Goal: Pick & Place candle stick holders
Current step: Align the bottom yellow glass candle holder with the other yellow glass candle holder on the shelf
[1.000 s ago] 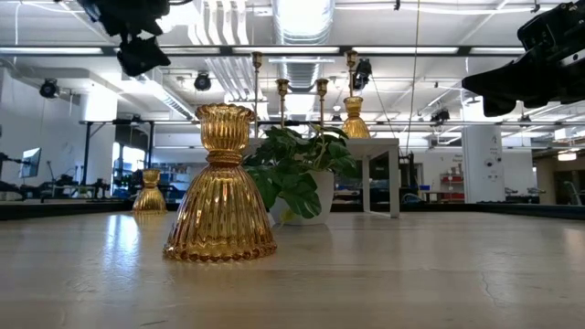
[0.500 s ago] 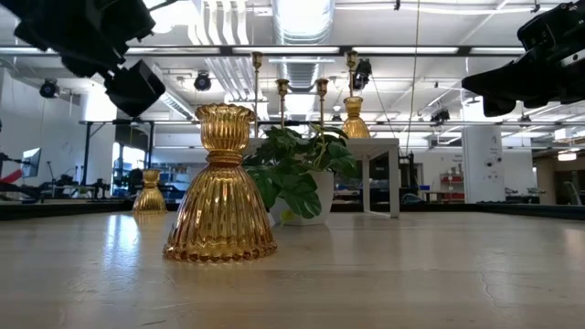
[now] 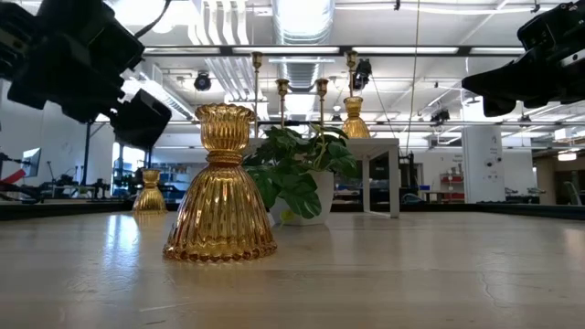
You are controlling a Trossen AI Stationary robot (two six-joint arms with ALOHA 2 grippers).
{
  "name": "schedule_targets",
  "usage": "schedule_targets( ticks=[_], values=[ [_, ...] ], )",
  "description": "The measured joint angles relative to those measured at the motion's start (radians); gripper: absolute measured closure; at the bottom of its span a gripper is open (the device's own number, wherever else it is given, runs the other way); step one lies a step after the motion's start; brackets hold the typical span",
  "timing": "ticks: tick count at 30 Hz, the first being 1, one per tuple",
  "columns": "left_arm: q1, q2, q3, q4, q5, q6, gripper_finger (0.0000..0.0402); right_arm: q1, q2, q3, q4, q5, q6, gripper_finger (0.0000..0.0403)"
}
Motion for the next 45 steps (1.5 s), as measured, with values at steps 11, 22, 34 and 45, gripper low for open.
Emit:
schedule_targets(
  ticks=[11,22,34,45],
  values=[
    [-0.037,0.242,0.064,0.070,-0.001,0.009,0.0152,0.000,0.000,0.000,0.000,0.000,0.000,0.0394],
    [-0.073,0.414,0.155,0.097,0.001,0.027,0.0152,0.000,0.000,0.000,0.000,0.000,0.000,0.0394],
    [-0.119,0.550,0.245,0.133,0.003,0.089,0.0152,0.000,0.000,0.000,0.000,0.000,0.000,0.0394],
    [-0.126,0.622,0.327,0.132,0.008,0.134,0.0152,0.000,-0.001,0.000,0.000,0.000,0.000,0.0394]
  ],
)
